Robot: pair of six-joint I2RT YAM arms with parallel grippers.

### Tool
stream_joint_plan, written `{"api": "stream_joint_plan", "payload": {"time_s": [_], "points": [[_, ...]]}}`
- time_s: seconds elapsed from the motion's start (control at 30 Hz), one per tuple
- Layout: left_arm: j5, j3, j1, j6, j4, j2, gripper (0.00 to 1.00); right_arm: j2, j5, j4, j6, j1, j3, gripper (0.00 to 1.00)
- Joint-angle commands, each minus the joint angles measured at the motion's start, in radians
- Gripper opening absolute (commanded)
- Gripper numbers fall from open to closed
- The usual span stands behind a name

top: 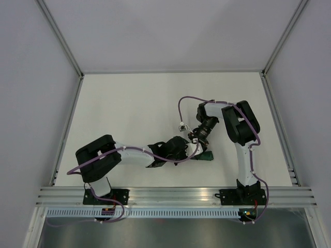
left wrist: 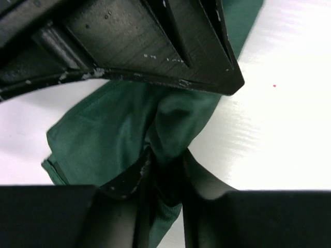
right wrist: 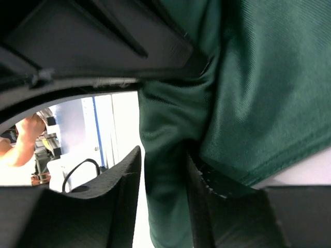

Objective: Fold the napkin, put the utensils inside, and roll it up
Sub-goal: Roll the napkin with the utensil

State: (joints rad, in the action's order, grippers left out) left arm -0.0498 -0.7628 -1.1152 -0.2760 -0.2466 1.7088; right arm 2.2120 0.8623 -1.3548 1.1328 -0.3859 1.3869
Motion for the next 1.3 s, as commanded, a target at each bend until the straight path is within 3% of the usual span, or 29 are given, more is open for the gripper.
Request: {"api": "stream_joint_plan", "payload": {"time_s": [0.0, 0.03, 0.23, 0.6, 0.9, 1.03, 1.27], "points": [[0.133, -0.059, 0.02, 0.069, 0.107, 0.043, 0.24, 0.022, -0.095, 0.149, 0.074, 0.01, 0.003, 0.46], [0.158, -0.064, 0.023, 0.077, 0.113, 0.048, 0.18, 0.014, -0.092, 0.149, 0.074, 0.012, 0.001, 0.47], [0.292, -0.102, 0.072, 0.107, 0.174, 0.064, 0.04, -0.101, -0.049, 0.186, 0.042, 0.039, -0.009, 0.57], [0.536, -0.164, 0.181, 0.155, 0.24, 0.135, 0.02, -0.415, 0.027, 0.454, -0.133, 0.157, -0.133, 0.64], [0.657, -0.263, 0.267, 0.208, 0.363, 0.212, 0.02, -0.88, -0.063, 0.891, -0.266, 0.179, -0.551, 0.7], [0.689, -0.341, 0.285, 0.222, 0.424, 0.256, 0.02, -1.001, -0.153, 0.976, -0.261, 0.128, -0.702, 0.71], [0.711, -0.452, 0.302, 0.242, 0.533, 0.345, 0.03, -1.124, -0.457, 1.217, -0.28, -0.16, -0.926, 0.73]]}}
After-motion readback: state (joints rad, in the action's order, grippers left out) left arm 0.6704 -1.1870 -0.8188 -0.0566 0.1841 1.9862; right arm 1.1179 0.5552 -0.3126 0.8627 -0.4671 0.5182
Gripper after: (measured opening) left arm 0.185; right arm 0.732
